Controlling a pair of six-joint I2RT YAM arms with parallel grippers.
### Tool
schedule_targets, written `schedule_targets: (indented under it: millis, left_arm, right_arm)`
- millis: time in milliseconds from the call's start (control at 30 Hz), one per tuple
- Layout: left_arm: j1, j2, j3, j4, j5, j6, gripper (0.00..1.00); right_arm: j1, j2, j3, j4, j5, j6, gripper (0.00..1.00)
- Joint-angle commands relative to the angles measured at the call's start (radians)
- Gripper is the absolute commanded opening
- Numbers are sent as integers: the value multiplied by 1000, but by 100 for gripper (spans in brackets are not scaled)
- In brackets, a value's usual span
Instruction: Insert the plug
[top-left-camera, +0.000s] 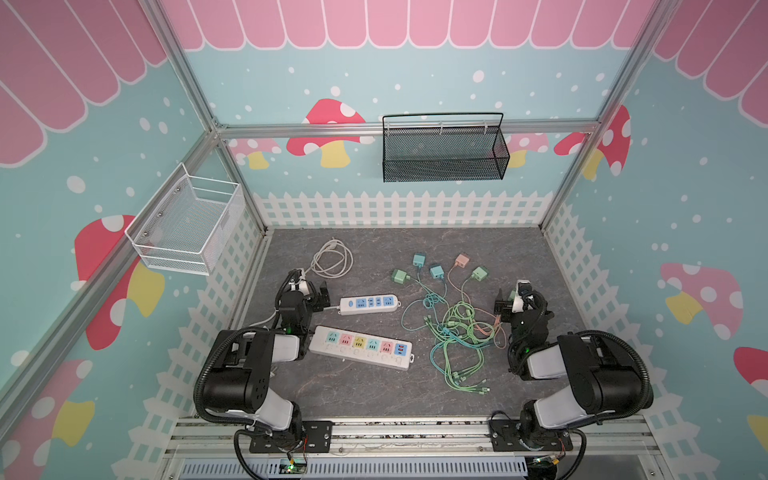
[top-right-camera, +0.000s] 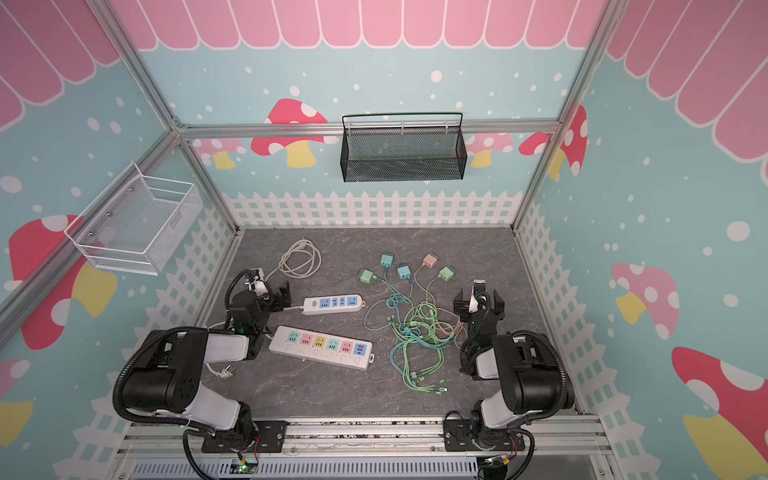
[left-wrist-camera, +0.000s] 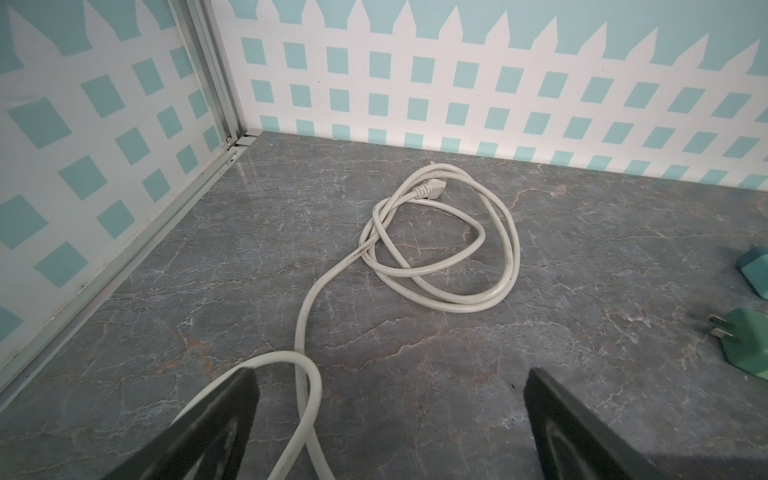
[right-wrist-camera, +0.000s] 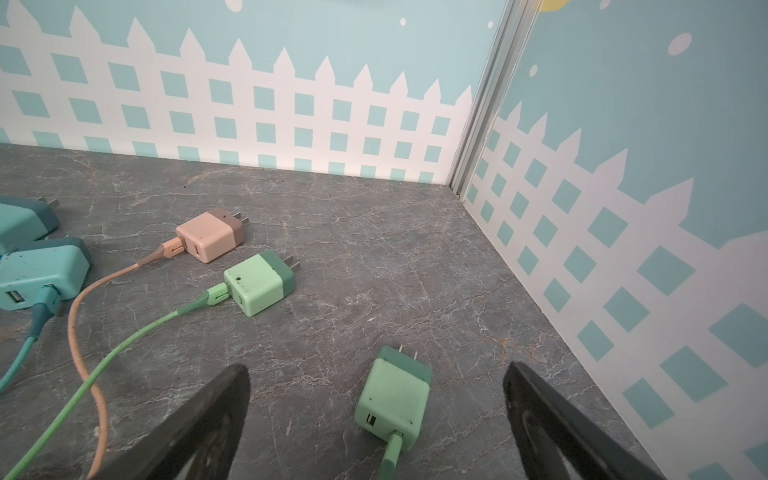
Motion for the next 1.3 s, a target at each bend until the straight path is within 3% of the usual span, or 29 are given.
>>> schedule_targets:
  millis: [0,200,333,600,800,1033,1267]
  left_arm:
    - [1,-13,11,0,8,25,100]
    - [-1,-27,7,1,-42,4,100]
    - [-5,-67,10,-38,-57,8,100]
    - [-51,-211,107,-374,-215,-44,100]
    - [-85,-303,215,-630,-213,-151,100]
    - [-121,-370,431,-988,-116,-199,99]
    - [-123,-402,591,-1291,2,-227,99]
  right_arm:
    - [-4,-5,7,34,-1,5,98]
    - [-5,-11,9,41,-6,-1,98]
    - [-3,-87,93,-185,-10,2,98]
    - [-3,-188,177,-429,-56,12,98]
    - [0,-271,287,-687,-60,36,98]
    - [2,-364,376,-846,-272,32,98]
    - [17,-252,618,-1114,-492,-25,93]
